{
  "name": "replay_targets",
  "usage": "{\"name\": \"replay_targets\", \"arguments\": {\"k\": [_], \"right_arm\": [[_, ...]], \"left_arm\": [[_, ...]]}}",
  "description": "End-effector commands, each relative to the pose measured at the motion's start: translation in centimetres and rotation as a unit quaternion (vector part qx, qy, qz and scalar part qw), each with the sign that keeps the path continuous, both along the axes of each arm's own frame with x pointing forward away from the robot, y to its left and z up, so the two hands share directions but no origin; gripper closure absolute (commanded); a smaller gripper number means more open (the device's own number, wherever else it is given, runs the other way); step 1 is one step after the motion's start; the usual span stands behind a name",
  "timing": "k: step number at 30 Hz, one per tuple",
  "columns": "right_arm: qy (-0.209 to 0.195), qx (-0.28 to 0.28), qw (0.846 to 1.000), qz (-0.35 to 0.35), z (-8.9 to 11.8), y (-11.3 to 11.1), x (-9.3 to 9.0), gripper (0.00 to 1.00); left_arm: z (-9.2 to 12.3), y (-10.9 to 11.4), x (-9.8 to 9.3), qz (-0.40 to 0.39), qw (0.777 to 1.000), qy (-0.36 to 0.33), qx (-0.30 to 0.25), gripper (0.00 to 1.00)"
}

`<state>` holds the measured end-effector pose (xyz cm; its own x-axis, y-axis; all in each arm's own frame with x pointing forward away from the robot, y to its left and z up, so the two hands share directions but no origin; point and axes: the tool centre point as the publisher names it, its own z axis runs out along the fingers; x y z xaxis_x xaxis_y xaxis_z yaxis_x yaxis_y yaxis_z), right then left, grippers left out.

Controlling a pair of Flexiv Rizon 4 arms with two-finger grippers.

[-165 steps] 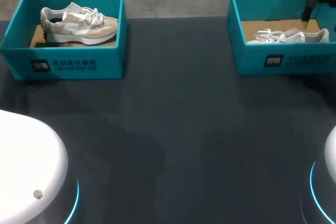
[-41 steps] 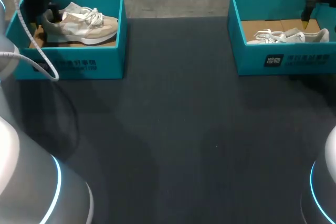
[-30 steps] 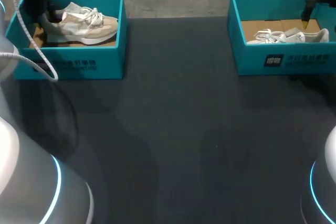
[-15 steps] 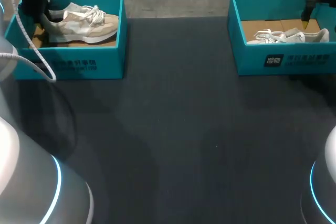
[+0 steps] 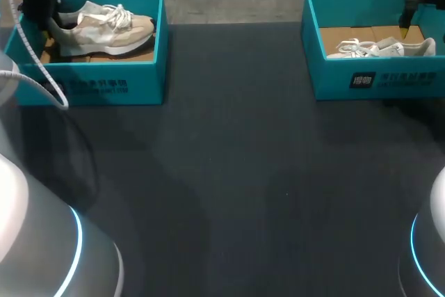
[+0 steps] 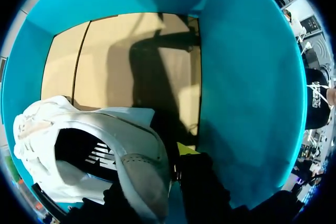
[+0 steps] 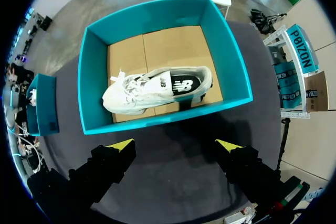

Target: Take the shoe out of the shoebox, open the shoe tongue, remove and reinsert the insole, then place the shoe into the shoebox

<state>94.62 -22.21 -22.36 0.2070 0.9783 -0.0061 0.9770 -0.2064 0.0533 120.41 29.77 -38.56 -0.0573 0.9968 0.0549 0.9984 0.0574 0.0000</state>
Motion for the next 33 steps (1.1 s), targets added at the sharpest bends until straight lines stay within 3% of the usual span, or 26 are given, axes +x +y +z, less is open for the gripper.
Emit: {"name": "replay_targets", "arguments": {"k": [1,13,27,33], "right_arm": [[0.0,-0.001,1.0,-0.001,0.0,0.0,0.0,0.0],[0.0,-0.001,1.0,-0.001,0.0,0.0,0.0,0.0],[0.0,-0.001,1.0,-0.001,0.0,0.0,0.0,0.0],[0.0,-0.001,1.0,-0.001,0.0,0.0,0.0,0.0]], "left_arm": [[0.5,0.2,0.7,0.004,0.998,0.065,-0.005,1.0],[2.6,0.2,0.5,0.0,0.999,0.052,-0.008,1.0],[8.1,0.0,0.4,-0.011,0.999,0.03,-0.008,1.0],[11.6,0.1,0.0,-0.013,1.0,0.011,-0.003,1.0]]}}
